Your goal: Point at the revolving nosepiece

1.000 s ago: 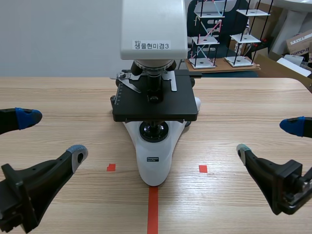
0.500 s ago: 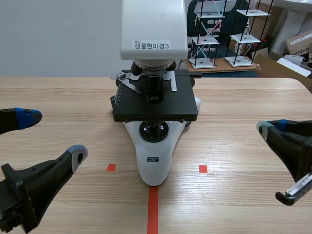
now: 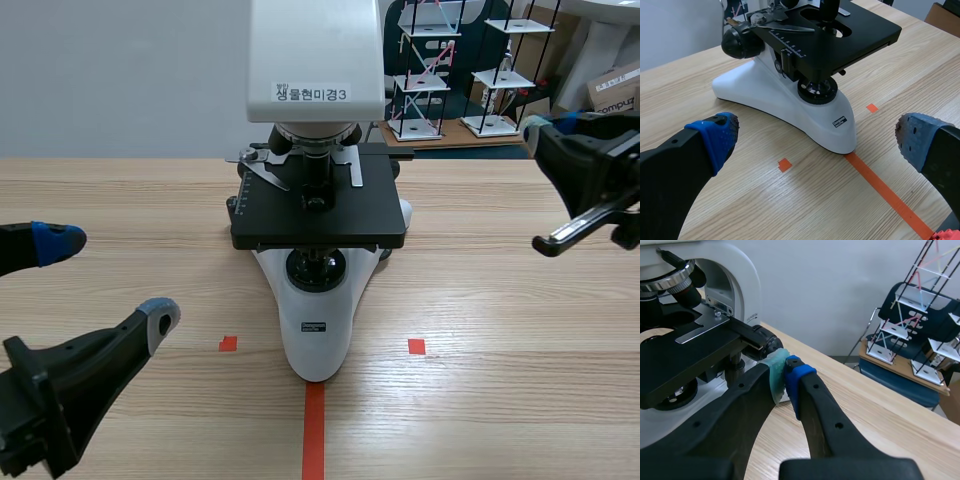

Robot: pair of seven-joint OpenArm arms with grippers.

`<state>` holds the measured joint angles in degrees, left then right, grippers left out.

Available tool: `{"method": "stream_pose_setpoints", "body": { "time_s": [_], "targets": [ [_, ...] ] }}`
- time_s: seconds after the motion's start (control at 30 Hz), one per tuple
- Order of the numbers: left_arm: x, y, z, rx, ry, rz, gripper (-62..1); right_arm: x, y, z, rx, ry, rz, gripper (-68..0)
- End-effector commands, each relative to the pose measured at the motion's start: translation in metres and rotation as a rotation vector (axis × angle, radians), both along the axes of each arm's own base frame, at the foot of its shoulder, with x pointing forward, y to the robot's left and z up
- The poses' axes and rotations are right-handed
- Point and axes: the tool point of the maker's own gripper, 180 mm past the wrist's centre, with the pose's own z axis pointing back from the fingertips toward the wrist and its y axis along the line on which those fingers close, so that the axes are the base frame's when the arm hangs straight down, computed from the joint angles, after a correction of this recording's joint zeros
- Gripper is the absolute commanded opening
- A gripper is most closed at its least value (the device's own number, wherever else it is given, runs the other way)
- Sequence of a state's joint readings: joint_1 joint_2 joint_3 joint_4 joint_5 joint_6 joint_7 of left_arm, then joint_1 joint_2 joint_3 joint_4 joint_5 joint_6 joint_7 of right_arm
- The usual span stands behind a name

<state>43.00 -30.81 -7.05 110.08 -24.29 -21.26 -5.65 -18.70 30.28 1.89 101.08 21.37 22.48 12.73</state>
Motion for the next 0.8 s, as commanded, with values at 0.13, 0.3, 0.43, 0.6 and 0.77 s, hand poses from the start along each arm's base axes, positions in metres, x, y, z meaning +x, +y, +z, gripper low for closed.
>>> {"method": "stream_pose_setpoints", "body": {
  "time_s": [0.13,0.3,0.43,0.6,0.77],
  "targets": [
    [0.001,-0.002,0.005,-0.020,-0.015,0.001,1.4,0.019,0.015,0.001,-0.023,-0.044,0.087,-67.5],
    [0.001,-0.002,0.005,-0.020,-0.015,0.001,1.4,0.026,0.031,-0.003,-0.067,-0.072,0.182,-67.5],
    [0.001,-0.002,0.005,-0.020,-0.015,0.001,1.4,0.033,0.040,-0.001,-0.093,-0.092,0.233,-67.5],
    [0.001,-0.002,0.005,-0.020,-0.015,0.001,1.4,0.037,0.051,0.004,-0.123,-0.136,0.294,-67.5],
    [0.001,-0.002,0.005,-0.020,-0.015,0.001,1.4,0.035,0.067,-0.001,-0.156,-0.131,0.374,-67.5]
  ]
}}
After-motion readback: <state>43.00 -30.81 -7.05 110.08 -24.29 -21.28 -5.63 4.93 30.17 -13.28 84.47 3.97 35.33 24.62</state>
